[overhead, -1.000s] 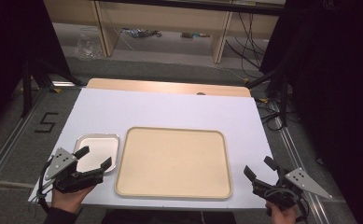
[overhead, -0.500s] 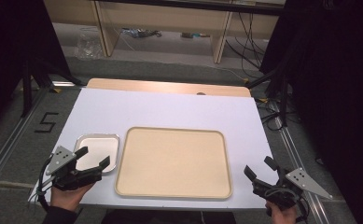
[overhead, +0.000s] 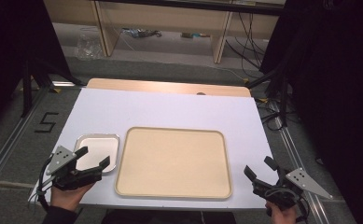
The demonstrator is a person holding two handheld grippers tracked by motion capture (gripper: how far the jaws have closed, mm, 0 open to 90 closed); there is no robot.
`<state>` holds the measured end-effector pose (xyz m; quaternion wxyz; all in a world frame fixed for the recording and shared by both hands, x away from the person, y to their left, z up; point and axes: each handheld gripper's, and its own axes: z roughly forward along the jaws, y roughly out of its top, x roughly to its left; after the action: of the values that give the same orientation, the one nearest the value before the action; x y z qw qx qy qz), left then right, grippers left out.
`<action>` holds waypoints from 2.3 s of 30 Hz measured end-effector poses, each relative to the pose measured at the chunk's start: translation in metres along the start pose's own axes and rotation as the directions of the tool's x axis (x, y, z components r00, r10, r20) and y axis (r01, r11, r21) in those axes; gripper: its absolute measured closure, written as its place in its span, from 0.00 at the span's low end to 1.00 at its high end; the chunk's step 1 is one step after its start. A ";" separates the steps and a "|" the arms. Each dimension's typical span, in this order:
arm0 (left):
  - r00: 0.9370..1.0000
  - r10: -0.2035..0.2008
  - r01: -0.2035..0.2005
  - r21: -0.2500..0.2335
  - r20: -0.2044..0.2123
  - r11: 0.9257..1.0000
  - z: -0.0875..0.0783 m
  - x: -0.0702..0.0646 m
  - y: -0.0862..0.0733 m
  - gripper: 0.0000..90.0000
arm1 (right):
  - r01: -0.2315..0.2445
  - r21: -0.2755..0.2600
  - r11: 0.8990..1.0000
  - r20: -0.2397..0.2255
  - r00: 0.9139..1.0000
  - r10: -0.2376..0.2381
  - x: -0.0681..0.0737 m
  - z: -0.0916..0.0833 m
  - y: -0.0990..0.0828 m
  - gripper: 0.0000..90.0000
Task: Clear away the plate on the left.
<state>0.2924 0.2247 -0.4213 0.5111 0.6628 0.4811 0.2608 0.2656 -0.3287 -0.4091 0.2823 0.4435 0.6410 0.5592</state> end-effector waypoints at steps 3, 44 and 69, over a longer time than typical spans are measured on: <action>1.000 0.002 -0.002 0.002 0.000 1.000 0.000 0.000 0.000 0.15 | -0.001 0.000 1.000 -0.003 1.000 0.001 0.000 0.000 0.000 0.17; 0.943 -0.061 0.154 0.268 -0.327 0.951 0.044 0.082 -0.006 0.30 | -0.009 -0.009 1.000 -0.015 1.000 0.008 0.001 0.000 0.000 0.17; 0.918 -0.177 0.325 0.420 -0.354 0.848 0.064 0.131 -0.023 0.86 | -0.020 -0.031 0.999 -0.024 1.000 0.020 0.000 0.000 0.000 0.17</action>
<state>0.3903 0.3165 -0.4834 0.2852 0.6493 0.6856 0.1646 0.2657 -0.3289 -0.4095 0.2759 0.4389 0.6311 0.5770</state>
